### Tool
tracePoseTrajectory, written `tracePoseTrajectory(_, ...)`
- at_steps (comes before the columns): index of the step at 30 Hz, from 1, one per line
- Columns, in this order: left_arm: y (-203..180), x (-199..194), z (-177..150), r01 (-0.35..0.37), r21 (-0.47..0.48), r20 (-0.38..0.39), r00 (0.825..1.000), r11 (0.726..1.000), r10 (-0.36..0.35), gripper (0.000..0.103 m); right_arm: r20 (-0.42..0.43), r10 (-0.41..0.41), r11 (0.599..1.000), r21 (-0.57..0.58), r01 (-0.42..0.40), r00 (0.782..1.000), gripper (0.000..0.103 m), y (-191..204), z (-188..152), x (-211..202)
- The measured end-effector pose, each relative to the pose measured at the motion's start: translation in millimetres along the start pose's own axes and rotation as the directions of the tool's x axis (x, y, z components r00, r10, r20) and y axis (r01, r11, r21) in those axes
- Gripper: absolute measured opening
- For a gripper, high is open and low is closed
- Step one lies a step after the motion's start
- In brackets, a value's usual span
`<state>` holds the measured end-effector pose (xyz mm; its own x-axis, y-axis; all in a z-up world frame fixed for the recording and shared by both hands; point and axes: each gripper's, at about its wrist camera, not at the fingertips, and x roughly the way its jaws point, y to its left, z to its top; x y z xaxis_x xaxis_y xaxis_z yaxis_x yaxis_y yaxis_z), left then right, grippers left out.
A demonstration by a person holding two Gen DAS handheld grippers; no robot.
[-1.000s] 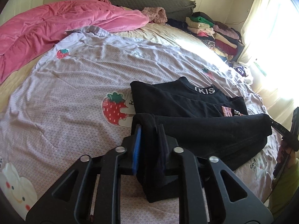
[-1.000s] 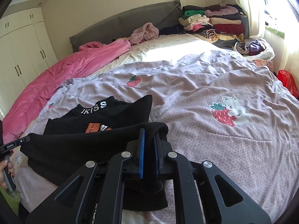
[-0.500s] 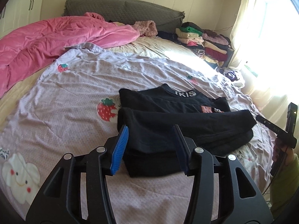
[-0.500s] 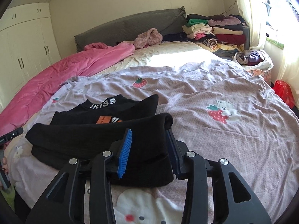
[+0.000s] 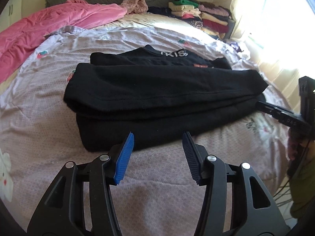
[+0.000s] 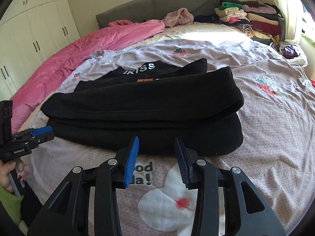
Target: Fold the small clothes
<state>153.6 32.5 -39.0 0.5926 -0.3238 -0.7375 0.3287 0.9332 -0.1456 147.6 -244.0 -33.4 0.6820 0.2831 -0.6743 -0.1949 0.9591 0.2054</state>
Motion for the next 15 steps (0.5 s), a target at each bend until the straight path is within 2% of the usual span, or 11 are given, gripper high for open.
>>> tracePoseTrajectory(7,-6.5,27.3,9.0,-0.074,0.09,-0.023,0.997,0.993,0.076,0.049,-0.064,-0.039,0.999,-0.031,0.038,0.997,0.037,-5.9,3.0,29.9)
tracePoseTrajectory(12,-9.7,34.2,19.5,-0.098,0.122,-0.004,0.995,0.988,0.099,0.051,-0.035,-0.069,0.995,-0.068,0.067,0.997,0.037,0.8,9.5,39.3)
tracePoseTrajectory(15,-8.0,35.7,25.9,-0.089,0.119,0.004,0.996,0.989,0.089,0.051,-0.03,-0.064,0.995,-0.078,0.062,0.997,0.037,2.0,16.6,42.9)
